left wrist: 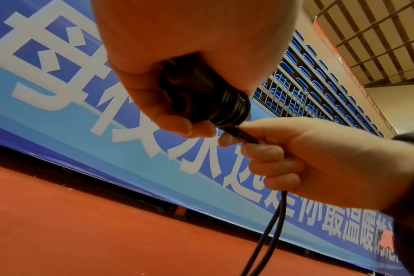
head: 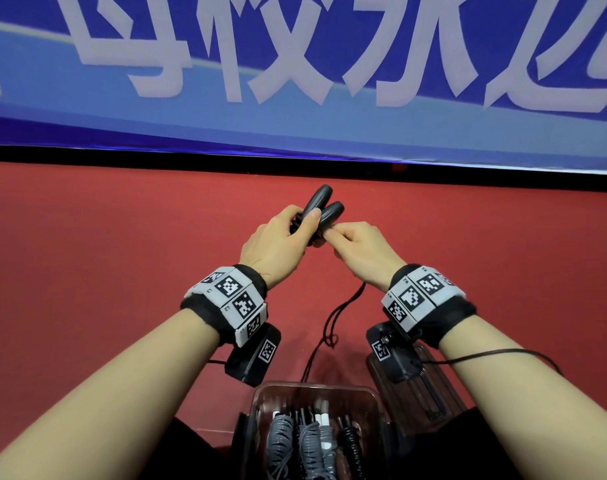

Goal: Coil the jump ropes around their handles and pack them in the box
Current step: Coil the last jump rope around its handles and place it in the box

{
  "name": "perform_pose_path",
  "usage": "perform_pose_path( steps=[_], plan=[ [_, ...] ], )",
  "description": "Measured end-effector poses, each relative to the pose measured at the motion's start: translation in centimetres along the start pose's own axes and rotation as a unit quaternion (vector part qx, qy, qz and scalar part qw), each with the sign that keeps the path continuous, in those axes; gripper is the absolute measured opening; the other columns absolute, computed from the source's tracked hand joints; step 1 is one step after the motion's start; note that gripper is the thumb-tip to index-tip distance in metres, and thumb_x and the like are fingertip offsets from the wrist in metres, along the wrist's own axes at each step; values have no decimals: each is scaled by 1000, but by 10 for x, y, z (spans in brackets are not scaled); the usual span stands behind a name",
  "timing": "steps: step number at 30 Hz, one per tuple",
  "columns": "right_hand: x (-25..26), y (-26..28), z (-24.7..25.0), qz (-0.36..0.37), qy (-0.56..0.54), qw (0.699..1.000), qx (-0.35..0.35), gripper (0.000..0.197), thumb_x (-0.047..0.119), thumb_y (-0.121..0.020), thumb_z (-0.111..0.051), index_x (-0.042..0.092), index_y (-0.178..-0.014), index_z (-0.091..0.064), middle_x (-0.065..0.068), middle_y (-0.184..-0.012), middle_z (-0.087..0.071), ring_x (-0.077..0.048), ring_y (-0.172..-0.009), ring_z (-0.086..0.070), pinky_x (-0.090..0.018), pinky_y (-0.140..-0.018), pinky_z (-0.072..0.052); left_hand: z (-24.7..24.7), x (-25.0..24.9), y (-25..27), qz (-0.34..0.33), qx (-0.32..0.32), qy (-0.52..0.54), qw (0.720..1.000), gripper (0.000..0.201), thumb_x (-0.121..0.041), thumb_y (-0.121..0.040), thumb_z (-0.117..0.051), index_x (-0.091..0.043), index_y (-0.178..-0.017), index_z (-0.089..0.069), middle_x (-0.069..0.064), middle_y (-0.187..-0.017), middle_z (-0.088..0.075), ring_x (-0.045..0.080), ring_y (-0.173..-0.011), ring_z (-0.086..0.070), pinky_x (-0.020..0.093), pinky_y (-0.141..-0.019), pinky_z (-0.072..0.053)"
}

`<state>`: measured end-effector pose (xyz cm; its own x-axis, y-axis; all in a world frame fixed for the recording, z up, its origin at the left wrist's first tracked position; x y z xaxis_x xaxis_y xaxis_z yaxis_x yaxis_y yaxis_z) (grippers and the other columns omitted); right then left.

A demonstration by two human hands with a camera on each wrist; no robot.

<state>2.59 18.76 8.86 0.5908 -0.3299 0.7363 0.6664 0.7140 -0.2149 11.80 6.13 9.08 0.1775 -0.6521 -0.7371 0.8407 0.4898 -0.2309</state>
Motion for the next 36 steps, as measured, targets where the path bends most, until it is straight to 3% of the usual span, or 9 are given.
perform_pose_path(
  steps=[4,8,11,15,19,26,31,34,36],
  plan=[
    [1,3,1,-17,-7,1000,19,35,33,-98,-47,18,-74,-66,-5,-55,-49,-19,-42,-48,-26,-46,-44,-3,2,-1,17,-23,-45,999,48,-74,-86,-26,-38,-100,-54,-6,-80,-69,26,-73,-68,43,-78,-54],
    [-1,3,3,-33,43,998,6,49,45,-97,-48,13,-61,-58,2,-48,-48,-19,-42,-53,-29,-53,-48,1,8,-2,44,-51,-105,992,49,-71,-91,-26,-34,-109,-52,-2,-86,-69,30,-81,-64,37,-73,-46],
    [-1,5,6,-5,119,993,-14,55,52,-94,-47,8,-65,-61,1,-51,-47,-21,-53,-50,-32,-60,-42,8,15,-3,69,-67,-176,980,50,-66,-95,-28,-26,-113,-52,5,-90,-67,34,-86,-61,36,-70,-38],
    [7,13,7,60,205,977,5,31,45,-94,-49,24,-78,-65,5,-61,-58,-18,-67,-55,-31,-61,-38,4,20,-4,87,-14,-267,960,56,-66,-95,-24,-20,-115,-49,8,-91,-65,34,-90,-62,38,-72,-37],
    [7,16,8,98,172,980,19,23,39,-94,-55,31,-72,-59,7,-56,-53,-14,-60,-50,-30,-58,-34,-2,19,-5,102,65,-296,947,50,-60,-98,-22,-19,-119,-42,8,-95,-62,33,-92,-60,37,-75,-35],
    [11,13,20,131,86,986,-58,26,44,-83,-70,22,-70,-68,12,-54,-56,-4,-55,-51,-22,-55,-37,-3,6,4,-13,94,-319,943,38,-46,-101,-15,-26,-105,-47,5,-95,-68,30,-81,-56,37,-71,-38],
    [5,10,29,102,52,993,-39,28,50,-78,-71,25,-67,-65,13,-55,-57,-4,-56,-51,-27,-60,-43,-8,-3,14,-105,114,-283,946,54,-38,-93,-8,-27,-127,-49,3,-84,-65,24,-70,-54,34,-64,-36],
    [0,9,33,86,35,995,-32,28,52,-77,-71,27,-66,-67,14,-55,-57,-3,-56,-50,-30,-62,-44,-8,-6,18,-120,110,-274,948,60,-49,-91,-7,-36,-134,-46,-3,-74,-59,22,-70,-53,34,-64,-37],
    [-2,8,35,77,55,995,-22,28,55,-75,-70,29,-64,-66,17,-52,-55,-4,-55,-49,-32,-63,-44,-10,-8,20,-116,113,-297,941,67,-74,-85,-8,-42,-130,-46,-5,-70,-57,21,-68,-51,33,-64,-36]
  ],
)
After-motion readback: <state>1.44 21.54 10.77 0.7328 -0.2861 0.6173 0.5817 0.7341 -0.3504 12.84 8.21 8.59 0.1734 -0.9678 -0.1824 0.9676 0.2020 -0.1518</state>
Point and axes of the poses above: each hand's wrist, its own y-axis away from the middle knuckle, its own z-axis out of the back of the hand, x = y × z, the point moved 2 cm from there along -y, towards the middle knuckle
